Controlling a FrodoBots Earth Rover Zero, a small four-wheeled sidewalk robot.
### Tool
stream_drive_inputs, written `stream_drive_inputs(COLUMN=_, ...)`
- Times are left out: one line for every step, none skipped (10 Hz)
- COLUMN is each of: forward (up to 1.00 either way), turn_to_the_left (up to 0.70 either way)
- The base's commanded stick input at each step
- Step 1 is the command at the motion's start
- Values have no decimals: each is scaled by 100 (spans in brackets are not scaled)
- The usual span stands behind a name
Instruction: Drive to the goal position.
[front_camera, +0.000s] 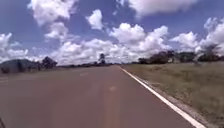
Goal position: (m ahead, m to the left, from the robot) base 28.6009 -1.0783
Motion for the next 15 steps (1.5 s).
stream_drive_inputs(forward=100, turn_to_the_left=0)
stream_drive_inputs(forward=100, turn_to_the_left=0)
stream_drive_inputs(forward=100, turn_to_the_left=0)
stream_drive_inputs(forward=100, turn_to_the_left=0)
stream_drive_inputs(forward=100, turn_to_the_left=0)
stream_drive_inputs(forward=100, turn_to_the_left=0)
stream_drive_inputs(forward=100, turn_to_the_left=0)
stream_drive_inputs(forward=100, turn_to_the_left=0)
stream_drive_inputs(forward=100, turn_to_the_left=0)
stream_drive_inputs(forward=100, turn_to_the_left=0)
stream_drive_inputs(forward=100, turn_to_the_left=0)
stream_drive_inputs(forward=100, turn_to_the_left=0)
stream_drive_inputs(forward=100, turn_to_the_left=0)
stream_drive_inputs(forward=100, turn_to_the_left=0)
stream_drive_inputs(forward=100, turn_to_the_left=0)
